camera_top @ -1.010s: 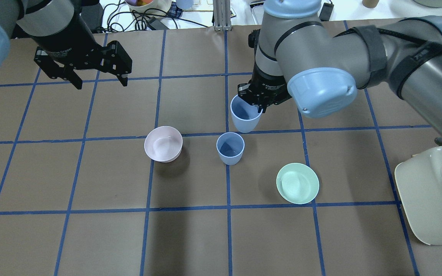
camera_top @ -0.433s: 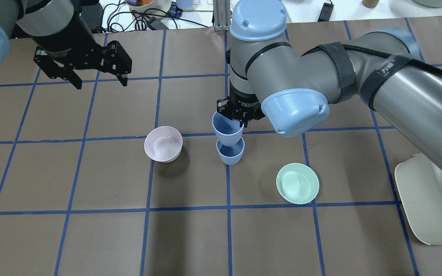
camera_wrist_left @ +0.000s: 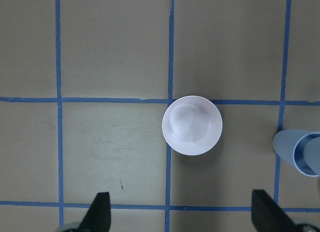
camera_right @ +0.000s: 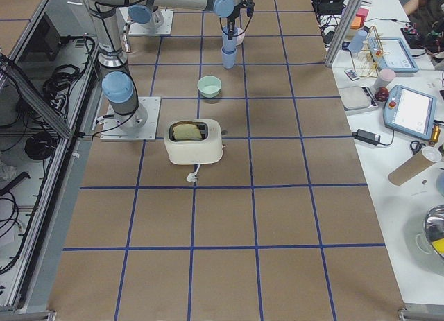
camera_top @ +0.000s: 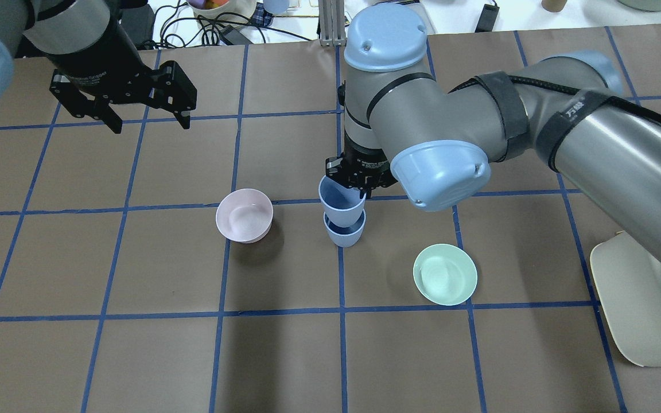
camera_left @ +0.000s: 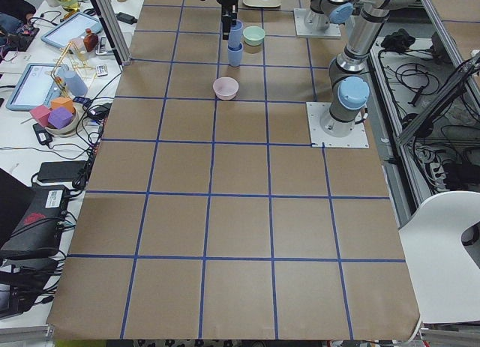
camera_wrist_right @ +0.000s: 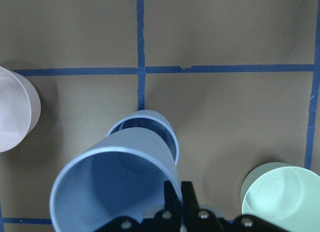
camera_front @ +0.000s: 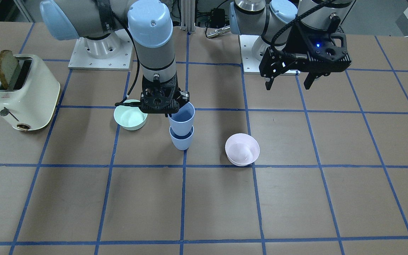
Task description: Stack blue cups with both arms
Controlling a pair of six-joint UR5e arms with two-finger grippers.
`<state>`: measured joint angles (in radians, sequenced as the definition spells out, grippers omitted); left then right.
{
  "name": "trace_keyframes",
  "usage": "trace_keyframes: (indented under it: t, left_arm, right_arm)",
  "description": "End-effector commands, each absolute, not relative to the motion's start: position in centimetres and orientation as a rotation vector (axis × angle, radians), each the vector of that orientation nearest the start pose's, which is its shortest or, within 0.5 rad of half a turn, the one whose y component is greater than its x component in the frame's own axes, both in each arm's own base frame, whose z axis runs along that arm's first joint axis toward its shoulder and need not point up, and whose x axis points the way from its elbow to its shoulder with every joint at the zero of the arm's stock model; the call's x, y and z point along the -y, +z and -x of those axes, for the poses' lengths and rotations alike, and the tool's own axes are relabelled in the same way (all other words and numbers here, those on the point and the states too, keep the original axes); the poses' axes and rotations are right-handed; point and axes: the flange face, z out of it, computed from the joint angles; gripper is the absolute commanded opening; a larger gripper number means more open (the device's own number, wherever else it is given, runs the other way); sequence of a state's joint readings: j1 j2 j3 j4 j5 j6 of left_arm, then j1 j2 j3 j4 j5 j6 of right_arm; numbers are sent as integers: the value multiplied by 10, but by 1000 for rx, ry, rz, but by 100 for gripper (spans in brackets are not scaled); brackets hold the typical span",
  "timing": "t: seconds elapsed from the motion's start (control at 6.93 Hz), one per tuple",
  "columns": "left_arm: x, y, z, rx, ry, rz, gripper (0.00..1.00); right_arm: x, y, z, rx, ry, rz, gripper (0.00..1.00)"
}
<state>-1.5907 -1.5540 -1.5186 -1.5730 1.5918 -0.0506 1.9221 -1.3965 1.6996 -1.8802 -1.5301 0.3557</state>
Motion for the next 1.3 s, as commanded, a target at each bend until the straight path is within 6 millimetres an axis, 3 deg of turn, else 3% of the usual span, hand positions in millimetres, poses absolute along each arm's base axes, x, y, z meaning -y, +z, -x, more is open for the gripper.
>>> trace_keyframes:
  t: [0.0,0.29,0.43,0.58,0.87,1.01,1.15]
  left_arm:
    - [488,522,141,-3122,-106,49,100]
    - [488,521,141,-3120,-104,49,100]
    - [488,522,141,-3120,-106,49,100]
    - [487,522,141,-3120,-104,49,100]
    - [487,522,141,-3120,-104,49,100]
    - [487,522,141,-3120,-104,49,100]
    - [487,522,141,-3120,-104,49,100]
  right_arm:
    - [465,357,-317,-3105,31,-5,0]
    - [463,352,-316,-3107,48,-10,0]
    - [463,352,-316,-3109,42,-12,37]
    - [463,352,-316,-3108,40,-19,50]
    - [470,361,-316,-3094,-16,-4,50]
    - [477,361,-305,-3106,-30,38,52]
    - [495,367,-268,-3115,-33,86,56]
